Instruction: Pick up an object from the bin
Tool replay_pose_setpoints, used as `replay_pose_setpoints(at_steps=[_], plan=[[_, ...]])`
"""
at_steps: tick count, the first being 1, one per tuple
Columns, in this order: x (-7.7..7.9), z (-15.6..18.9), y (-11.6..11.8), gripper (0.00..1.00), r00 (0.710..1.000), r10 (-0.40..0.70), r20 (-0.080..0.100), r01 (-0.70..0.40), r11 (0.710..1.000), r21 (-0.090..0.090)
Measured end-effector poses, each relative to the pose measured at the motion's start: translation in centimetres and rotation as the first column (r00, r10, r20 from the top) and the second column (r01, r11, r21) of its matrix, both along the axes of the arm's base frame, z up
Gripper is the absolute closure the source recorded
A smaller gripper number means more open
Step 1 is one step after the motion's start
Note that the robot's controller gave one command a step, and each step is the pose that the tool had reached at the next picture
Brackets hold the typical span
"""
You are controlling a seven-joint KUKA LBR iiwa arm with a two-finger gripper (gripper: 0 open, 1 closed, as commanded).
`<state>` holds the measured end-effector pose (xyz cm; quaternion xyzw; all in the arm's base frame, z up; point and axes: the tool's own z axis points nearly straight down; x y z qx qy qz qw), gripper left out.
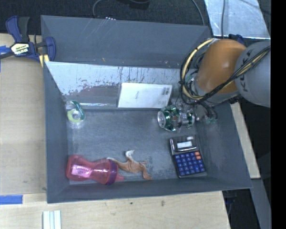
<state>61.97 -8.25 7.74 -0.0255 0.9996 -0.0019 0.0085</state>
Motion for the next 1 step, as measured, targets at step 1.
replay_pose_setpoints(at_steps=[1], plan=[[0.0, 0.0, 0.0, 1.0, 1.0, 0.0, 0.0, 0.0, 1.0, 0.0]])
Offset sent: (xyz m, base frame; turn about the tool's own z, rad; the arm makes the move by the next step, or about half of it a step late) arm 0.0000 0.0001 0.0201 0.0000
